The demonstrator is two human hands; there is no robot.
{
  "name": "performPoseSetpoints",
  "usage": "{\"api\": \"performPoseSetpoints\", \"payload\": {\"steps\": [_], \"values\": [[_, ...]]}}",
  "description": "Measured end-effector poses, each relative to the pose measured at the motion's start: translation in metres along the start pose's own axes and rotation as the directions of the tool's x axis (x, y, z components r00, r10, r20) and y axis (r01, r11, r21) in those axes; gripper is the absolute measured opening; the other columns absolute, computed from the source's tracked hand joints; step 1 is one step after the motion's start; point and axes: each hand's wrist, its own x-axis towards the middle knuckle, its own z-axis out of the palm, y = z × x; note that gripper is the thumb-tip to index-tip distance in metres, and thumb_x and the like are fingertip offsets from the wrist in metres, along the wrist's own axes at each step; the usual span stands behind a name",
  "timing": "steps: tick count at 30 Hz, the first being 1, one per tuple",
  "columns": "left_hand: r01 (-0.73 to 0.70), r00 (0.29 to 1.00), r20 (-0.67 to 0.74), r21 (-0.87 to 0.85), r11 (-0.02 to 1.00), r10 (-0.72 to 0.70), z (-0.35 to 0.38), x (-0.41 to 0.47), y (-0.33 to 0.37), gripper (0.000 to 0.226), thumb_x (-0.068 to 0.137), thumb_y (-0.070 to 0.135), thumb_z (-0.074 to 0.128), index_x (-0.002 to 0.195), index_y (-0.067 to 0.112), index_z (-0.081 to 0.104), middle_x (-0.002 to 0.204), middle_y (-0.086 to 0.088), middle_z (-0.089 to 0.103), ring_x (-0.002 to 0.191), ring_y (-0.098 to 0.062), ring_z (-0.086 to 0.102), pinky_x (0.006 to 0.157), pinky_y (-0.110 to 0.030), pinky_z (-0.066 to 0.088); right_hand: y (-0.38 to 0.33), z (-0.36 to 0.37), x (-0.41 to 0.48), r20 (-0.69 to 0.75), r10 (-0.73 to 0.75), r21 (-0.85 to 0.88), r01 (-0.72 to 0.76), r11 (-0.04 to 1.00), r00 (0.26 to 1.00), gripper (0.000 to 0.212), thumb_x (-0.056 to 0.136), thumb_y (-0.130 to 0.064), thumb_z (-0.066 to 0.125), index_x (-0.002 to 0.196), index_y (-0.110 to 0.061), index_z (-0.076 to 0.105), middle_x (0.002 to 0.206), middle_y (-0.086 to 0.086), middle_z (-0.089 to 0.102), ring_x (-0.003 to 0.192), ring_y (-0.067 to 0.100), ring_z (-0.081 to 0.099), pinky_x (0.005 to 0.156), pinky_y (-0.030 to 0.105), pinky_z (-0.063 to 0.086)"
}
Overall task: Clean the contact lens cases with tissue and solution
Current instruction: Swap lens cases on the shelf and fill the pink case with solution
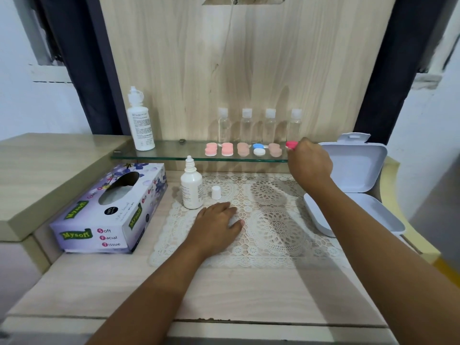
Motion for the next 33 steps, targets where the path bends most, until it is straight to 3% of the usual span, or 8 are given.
{"api": "performPoseSetpoints", "payload": {"steps": [6, 13, 16, 19, 21, 24, 28, 33], "values": [[0.015, 1.0, 0.002, -0.037, 0.999, -0.015, -0.002, -0.001, 0.001, 0.048, 0.095, 0.043, 0.044, 0.137, 0.021, 0.045, 0.15, 0.001, 0.034, 0.139, -0.015, 0.027, 0.115, -0.037, 0.019, 0.002, -0.003, -0.035, -0.074, -0.13, 0.187, 0.142, 0.972, 0.989, 0.029, 0.093, -0.034, 0.049, 0.107, -0.01, 0.055, 0.095, 0.013, 0.065, 0.09, 0.034, 0.058, 0.068, 0.036, 0.042], [0.034, 0.996, -0.071, -0.249, 0.968, -0.053, -0.007, -0.002, 0.004, 0.047, 0.095, 0.038, 0.046, 0.138, 0.02, 0.043, 0.14, 0.001, 0.046, 0.13, -0.016, 0.041, 0.109, -0.039, 0.03, 0.012, 0.017, -0.087, 0.074, -0.286, 0.385, 0.237, 0.892, 0.955, 0.025, 0.089, -0.037, 0.056, 0.104, -0.018, 0.062, 0.095, -0.004, 0.055, 0.08, 0.011, 0.055, 0.074, 0.03, 0.046], [0.002, 0.994, -0.098, -0.337, 0.941, -0.037, -0.008, -0.003, 0.005, 0.048, 0.093, 0.038, 0.051, 0.138, 0.024, 0.044, 0.136, 0.004, 0.05, 0.127, -0.014, 0.043, 0.108, -0.041, 0.032, 0.018, 0.024, -0.101, 0.208, -0.333, 0.387, 0.235, 0.892, 0.92, 0.024, 0.088, -0.034, 0.056, 0.107, -0.019, 0.062, 0.098, -0.002, 0.059, 0.082, 0.011, 0.056, 0.076, 0.028, 0.045], [-0.041, 0.996, -0.09, -0.348, 0.937, 0.01, -0.008, -0.004, 0.004, 0.057, 0.081, 0.046, 0.047, 0.135, 0.028, 0.047, 0.132, 0.008, 0.053, 0.126, -0.013, 0.043, 0.108, -0.045, 0.032, 0.023, 0.033, -0.107, 0.303, -0.373, 0.347, 0.263, 0.9, 0.877, 0.027, 0.087, -0.028, 0.056, 0.112, -0.019, 0.062, 0.107, 0.0, 0.06, 0.098, 0.014, 0.051, 0.073, 0.02, 0.032], [-0.054, 0.996, -0.079, -0.334, 0.941, 0.029, -0.007, -0.005, 0.004, 0.058, 0.077, 0.049, 0.045, 0.131, 0.03, 0.051, 0.124, 0.012, 0.055, 0.122, -0.011, 0.044, 0.106, -0.045, 0.032, 0.024, 0.038, -0.108, 0.334, -0.4, 0.334, 0.29, 0.897, 0.854, 0.028, 0.087, -0.029, 0.056, 0.113, -0.02, 0.061, 0.107, -0.001, 0.06, 0.103, 0.018, 0.05, 0.078, 0.023, 0.035], [-0.066, 0.997, -0.053, -0.278, 0.958, 0.054, -0.007, -0.006, 0.005, 0.051, 0.079, 0.053, 0.048, 0.124, 0.031, 0.058, 0.117, 0.014, 0.053, 0.117, -0.008, 0.042, 0.106, -0.044, 0.029, 0.025, 0.042, -0.108, 0.357, -0.402, 0.338, 0.285, 0.897, 0.843, 0.029, 0.086, -0.03, 0.055, 0.113, -0.022, 0.061, 0.104, 0.0, 0.059, 0.101, 0.021, 0.05, 0.089, 0.033, 0.041], [-0.081, 0.996, -0.05, -0.232, 0.969, 0.071, -0.006, -0.005, 0.004, 0.032, 0.09, 0.04, 0.056, 0.121, 0.03, 0.061, 0.114, 0.011, 0.053, 0.114, -0.008, 0.044, 0.105, -0.042, 0.027, 0.025, 0.044, -0.111, 0.352, -0.411, 0.328, 0.3, 0.896, 0.841, 0.032, 0.085, -0.037, 0.052, 0.113, -0.022, 0.061, 0.106, 0.001, 0.058, 0.105, 0.022, 0.048, 0.093, 0.038, 0.04], [-0.079, 0.997, -0.012, -0.222, 0.972, 0.079, -0.006, -0.005, 0.004, 0.052, 0.082, 0.052, 0.043, 0.125, 0.027, 0.058, 0.114, 0.011, 0.053, 0.114, -0.008, 0.045, 0.105, -0.042, 0.03, 0.023, 0.046, -0.112, 0.316, -0.426, 0.332, 0.322, 0.887, 0.848, 0.023, 0.085, -0.033, 0.059, 0.104, -0.019, 0.063, 0.101, 0.0, 0.057, 0.101, 0.022, 0.049, 0.091, 0.04, 0.042]]}}
